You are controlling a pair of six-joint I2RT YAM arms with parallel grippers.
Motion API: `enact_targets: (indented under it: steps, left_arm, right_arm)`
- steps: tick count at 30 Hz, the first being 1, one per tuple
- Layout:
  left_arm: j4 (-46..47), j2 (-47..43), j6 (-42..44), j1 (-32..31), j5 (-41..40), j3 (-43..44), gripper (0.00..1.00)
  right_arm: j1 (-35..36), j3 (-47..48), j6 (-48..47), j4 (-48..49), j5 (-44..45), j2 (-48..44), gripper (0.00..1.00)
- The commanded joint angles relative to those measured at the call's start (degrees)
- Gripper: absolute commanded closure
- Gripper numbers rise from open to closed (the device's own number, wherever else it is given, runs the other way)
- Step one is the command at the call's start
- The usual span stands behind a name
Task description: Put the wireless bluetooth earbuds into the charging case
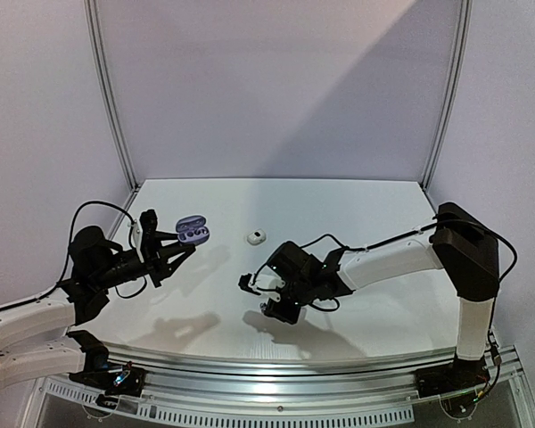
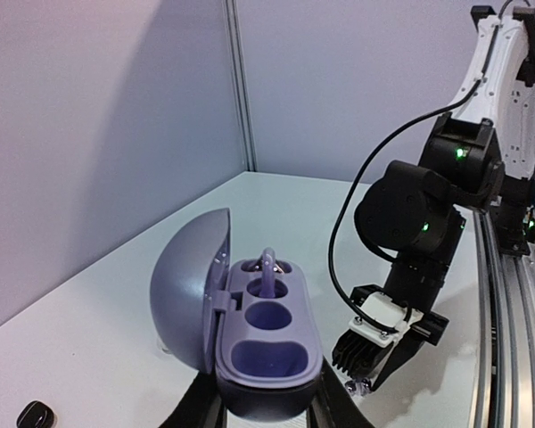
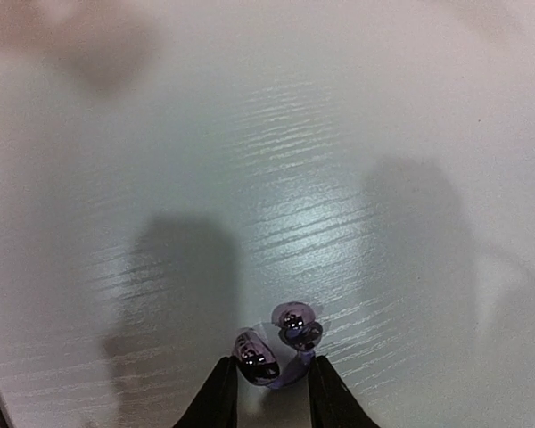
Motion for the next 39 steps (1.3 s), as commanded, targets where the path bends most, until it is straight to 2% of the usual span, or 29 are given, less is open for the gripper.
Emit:
enact_targets:
  steps: [1,8,13,25,34,39]
  left_arm:
    - [0.19,0.18,0.52,0.39,-0.16,-0.54,1.00]
    - [0.47,0.24,0.33,0.39,-0.20,-0.72,1.00]
    - [1.06,0.55,0.00,0.39,0.26,-0.81,1.00]
    - [0.42,0.00,0.27,0.39,-0.01,-0.54,1.00]
    - [0.74,0.32,0.43,0.37,-0.12,-0.72,1.00]
    - [0.27,0.05,0.71,0.39,-0.50,-0.72,1.00]
  right_arm:
    - [0.36,0.62,0.26,-2.31,-0.82,1.89,0.70]
    - [0.23,-0.52,3.64,-2.30,-2.87,-2.59,0.59]
    - [-0.21,-0.78,1.04,-2.42,-3.07,-2.64,0.51]
    - [-1.21,2.40,-1.80,-1.64,-5.71,3.52,0.51]
    - [-1.70,3.45,-1.36,-1.85,-6.70,4.40,0.52]
    - [-2.51,4.37,2.46,-2.64,-9.99,1.03,0.51]
